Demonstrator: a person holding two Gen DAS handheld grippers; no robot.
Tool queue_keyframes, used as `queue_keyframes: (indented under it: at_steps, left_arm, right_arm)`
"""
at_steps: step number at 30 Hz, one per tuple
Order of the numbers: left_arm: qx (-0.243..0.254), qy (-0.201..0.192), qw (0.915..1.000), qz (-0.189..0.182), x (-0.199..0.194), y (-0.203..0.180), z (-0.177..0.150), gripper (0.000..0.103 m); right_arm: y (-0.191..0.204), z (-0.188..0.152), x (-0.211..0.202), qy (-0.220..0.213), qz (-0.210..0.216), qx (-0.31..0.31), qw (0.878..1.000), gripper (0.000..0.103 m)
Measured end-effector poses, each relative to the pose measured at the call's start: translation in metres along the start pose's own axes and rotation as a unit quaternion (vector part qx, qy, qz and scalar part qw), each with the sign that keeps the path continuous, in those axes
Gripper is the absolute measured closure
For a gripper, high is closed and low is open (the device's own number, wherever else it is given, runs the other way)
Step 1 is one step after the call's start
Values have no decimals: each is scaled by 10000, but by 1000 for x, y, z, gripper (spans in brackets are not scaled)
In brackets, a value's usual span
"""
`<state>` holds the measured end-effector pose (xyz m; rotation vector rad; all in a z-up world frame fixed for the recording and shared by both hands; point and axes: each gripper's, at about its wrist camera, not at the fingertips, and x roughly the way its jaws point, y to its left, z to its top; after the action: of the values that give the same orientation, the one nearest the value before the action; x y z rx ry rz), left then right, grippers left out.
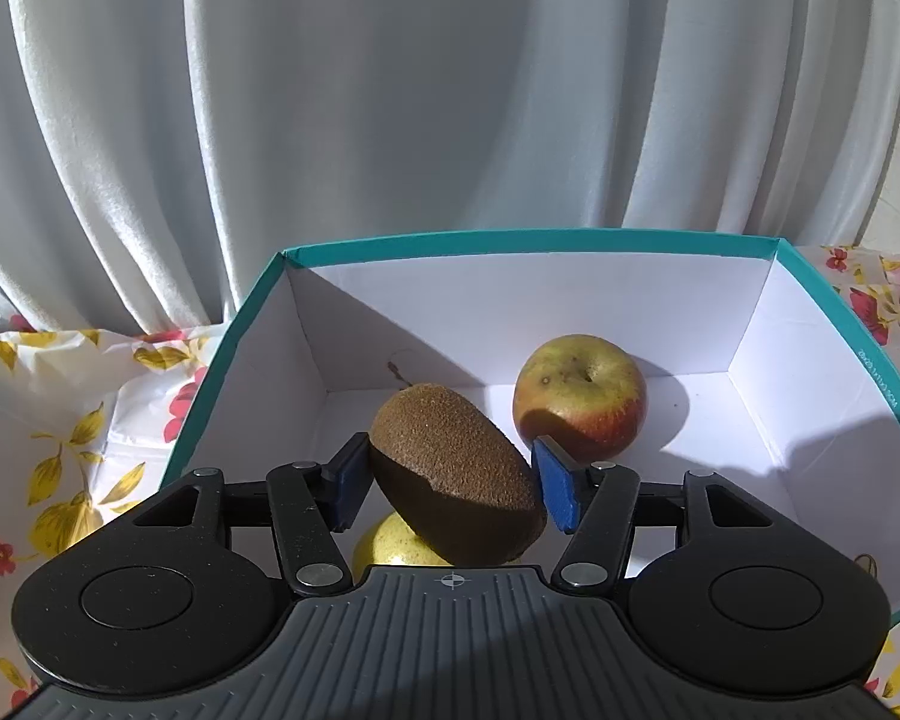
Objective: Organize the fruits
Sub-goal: 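Lower the kiwi into the box and open the left tool while the right tool carries the red apple, then lower the red apple into the box and open the right tool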
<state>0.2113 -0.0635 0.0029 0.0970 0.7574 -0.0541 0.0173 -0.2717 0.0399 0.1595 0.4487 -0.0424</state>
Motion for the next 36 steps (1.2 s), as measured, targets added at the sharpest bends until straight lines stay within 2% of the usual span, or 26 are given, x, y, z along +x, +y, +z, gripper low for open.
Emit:
queue_keyframes:
  at_steps: [2,4,11,13,16,21,26,29,32,36]
  left_arm:
    - [5,-17,10000,4,-1,0,1,39]
    - [36,-72,10000,12,-4,-1,1,28]
    - [62,-293,9995,-51,-18,1,1,15]
    - [33,-329,9994,-63,-23,3,2,7]
    - [-93,-427,9989,-137,-38,9,1,7]
    - [-480,-552,9973,-45,-76,30,-13,4]
    - [-800,-357,9958,278,-105,50,-33,3]
    - [-963,-417,9937,383,-121,64,-39,3]
    - [-978,-308,9937,449,-125,70,-43,2]
    - [-1057,37,9932,478,-121,74,-54,2]
  right_arm:
    - [0,1,1,0,16,-3,10000,32]
    - [1,1,2,0,31,-16,10000,32]
    - [2,2,3,-1,38,-42,10000,32]
    - [2,2,4,6,43,-55,10000,32]
    - [4,2,4,-15,66,-83,9999,32]
    - [9,3,9,-43,105,-218,9997,32]
    - [19,5,22,-19,162,-382,9991,32]
    - [30,7,35,-33,252,-587,9980,32]
    - [42,8,58,92,321,-736,9967,32]
    - [57,5,87,326,385,-911,9946,32]
